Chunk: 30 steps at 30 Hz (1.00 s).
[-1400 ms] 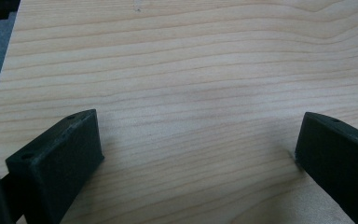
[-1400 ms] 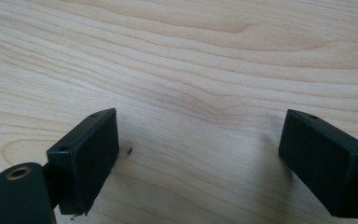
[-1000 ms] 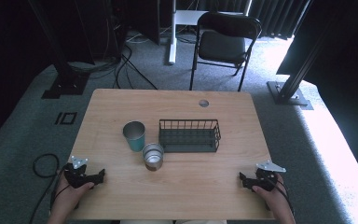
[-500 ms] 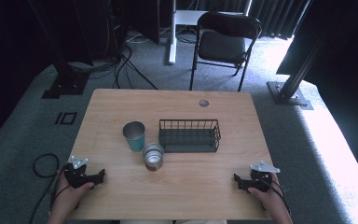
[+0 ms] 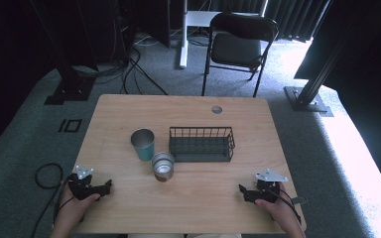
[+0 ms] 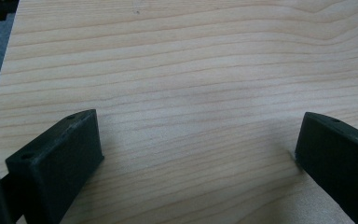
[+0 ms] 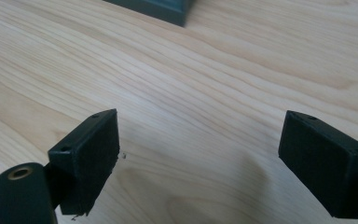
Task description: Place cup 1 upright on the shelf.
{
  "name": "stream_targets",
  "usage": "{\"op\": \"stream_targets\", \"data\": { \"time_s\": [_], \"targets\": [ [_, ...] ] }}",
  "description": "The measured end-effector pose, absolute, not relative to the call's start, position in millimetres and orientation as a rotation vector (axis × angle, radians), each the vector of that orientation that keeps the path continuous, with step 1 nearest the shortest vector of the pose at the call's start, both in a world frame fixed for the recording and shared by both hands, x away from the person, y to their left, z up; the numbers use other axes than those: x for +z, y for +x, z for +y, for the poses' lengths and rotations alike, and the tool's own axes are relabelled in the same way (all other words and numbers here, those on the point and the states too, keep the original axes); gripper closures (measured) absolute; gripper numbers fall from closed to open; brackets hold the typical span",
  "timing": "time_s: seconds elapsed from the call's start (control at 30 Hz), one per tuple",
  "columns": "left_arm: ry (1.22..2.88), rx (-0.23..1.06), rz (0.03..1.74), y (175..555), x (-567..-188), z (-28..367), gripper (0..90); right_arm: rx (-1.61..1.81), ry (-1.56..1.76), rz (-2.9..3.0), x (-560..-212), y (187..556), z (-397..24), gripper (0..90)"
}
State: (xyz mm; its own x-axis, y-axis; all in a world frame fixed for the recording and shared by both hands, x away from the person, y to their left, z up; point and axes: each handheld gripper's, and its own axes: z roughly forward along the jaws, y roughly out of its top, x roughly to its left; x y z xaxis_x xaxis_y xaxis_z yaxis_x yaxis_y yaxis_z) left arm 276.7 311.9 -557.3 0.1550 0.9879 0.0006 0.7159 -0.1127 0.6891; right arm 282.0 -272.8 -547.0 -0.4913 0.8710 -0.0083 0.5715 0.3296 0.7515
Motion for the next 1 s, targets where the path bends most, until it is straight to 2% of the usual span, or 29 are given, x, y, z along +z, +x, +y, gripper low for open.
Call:
{"op": "stream_targets", "data": {
  "time_s": [1.0],
  "targets": [
    [1.891,0.647,1.617,276.7,-557.2,311.8,1.1,1.123,1.119,2.285,-541.1,291.1,-206.2,12.1]
  ]
}}
